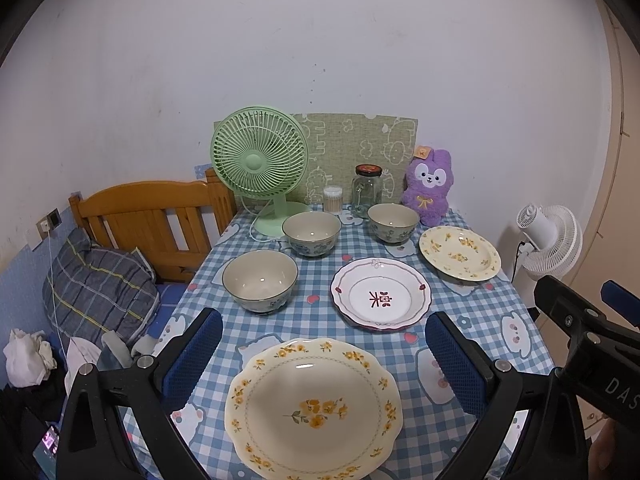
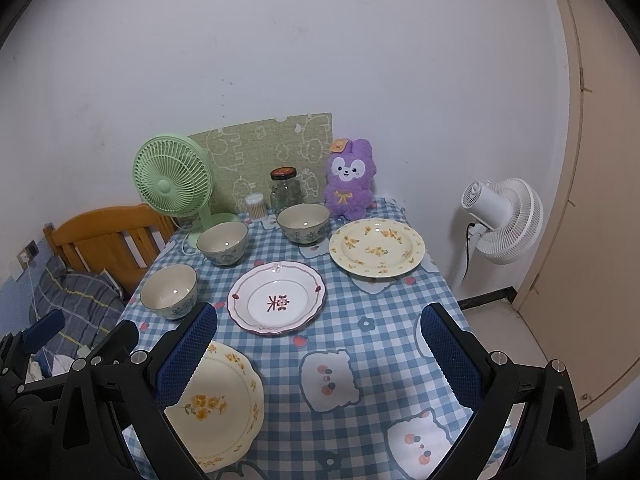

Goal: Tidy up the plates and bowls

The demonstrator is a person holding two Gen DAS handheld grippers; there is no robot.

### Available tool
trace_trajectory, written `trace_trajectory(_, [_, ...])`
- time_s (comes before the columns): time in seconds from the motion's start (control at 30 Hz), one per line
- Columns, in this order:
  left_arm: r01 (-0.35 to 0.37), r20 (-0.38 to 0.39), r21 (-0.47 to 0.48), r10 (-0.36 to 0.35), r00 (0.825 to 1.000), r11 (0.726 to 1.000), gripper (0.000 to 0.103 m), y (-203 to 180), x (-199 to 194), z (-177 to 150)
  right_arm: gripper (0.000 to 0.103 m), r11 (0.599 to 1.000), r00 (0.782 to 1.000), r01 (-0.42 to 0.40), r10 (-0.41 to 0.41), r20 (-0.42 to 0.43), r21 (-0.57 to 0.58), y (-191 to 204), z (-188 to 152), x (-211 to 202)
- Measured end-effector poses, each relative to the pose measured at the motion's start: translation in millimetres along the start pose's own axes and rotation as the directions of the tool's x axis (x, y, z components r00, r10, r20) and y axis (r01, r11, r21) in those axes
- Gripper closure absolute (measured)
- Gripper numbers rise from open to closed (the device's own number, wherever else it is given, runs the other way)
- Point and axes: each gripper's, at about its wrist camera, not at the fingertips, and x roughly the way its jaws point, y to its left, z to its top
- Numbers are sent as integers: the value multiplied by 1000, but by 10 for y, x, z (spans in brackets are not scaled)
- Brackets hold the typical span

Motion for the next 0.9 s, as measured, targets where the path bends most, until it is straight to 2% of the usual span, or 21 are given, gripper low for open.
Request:
trace_trajectory(0.07, [6,-3,0,-6,1000,1000,5,-2,6,0,1,1000,1000,5,-5,1,-1,4,-5,-5])
trace_trajectory(0.9, [10,3,-6,-10,1000,1000,5,12,23,28,3,1000,1000,1,-1,6,-3,11,40,0])
